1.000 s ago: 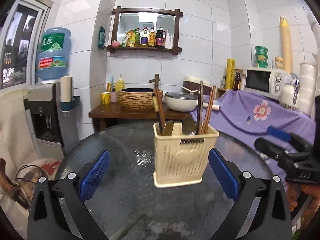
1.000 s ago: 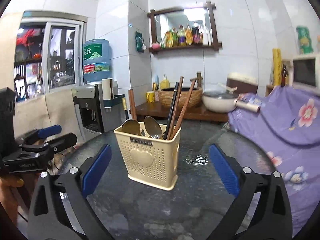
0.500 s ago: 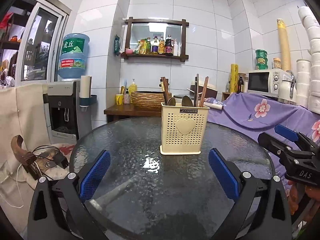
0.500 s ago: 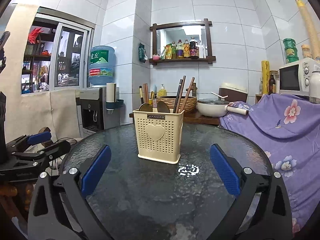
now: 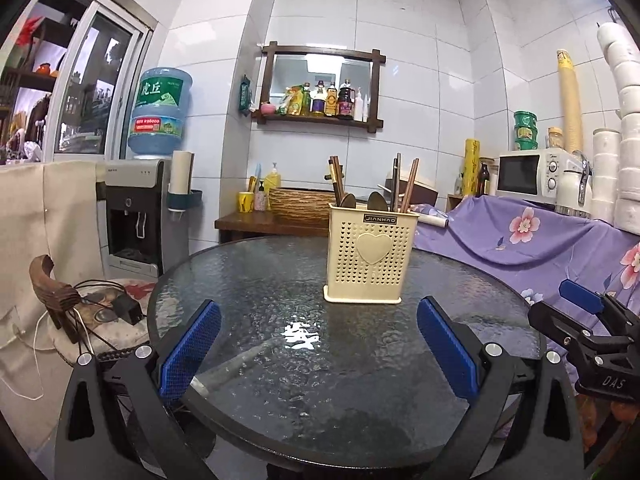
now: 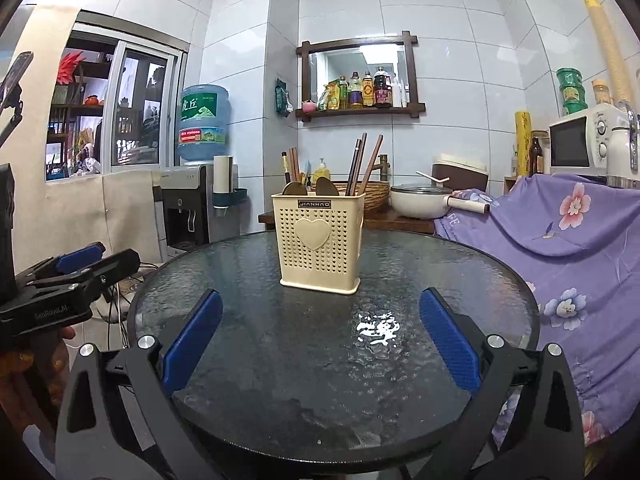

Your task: Organize utensils

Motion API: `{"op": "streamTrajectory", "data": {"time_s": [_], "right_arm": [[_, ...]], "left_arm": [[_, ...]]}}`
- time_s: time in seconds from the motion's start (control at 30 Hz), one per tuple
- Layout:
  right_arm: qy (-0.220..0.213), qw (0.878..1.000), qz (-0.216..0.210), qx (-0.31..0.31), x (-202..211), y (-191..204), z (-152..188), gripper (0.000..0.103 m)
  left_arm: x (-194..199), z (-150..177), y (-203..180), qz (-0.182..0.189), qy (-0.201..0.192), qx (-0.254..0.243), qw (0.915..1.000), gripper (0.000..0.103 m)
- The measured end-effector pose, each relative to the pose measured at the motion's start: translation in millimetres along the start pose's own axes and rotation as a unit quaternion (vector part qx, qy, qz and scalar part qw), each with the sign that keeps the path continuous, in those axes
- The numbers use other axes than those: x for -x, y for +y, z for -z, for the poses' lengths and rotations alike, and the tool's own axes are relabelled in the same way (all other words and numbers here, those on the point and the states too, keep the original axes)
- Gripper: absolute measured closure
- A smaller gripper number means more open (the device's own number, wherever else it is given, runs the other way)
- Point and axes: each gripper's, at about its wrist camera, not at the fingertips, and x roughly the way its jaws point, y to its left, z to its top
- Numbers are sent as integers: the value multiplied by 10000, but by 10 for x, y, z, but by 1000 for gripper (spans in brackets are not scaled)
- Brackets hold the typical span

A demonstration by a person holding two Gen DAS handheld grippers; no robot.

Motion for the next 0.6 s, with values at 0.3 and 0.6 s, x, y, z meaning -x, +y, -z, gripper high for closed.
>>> {"op": "streamTrajectory", "data": {"time_s": [0.3, 0.6], "right_arm": [[34, 9999, 3, -134, -25, -77, -22, 6], [72, 9999, 1, -88, -65, -74, -57, 6]], "left_arm": [[14, -18, 0, -2, -41, -52, 10000, 7], [-19, -25, 1, 2, 101, -15, 9999, 7]]}}
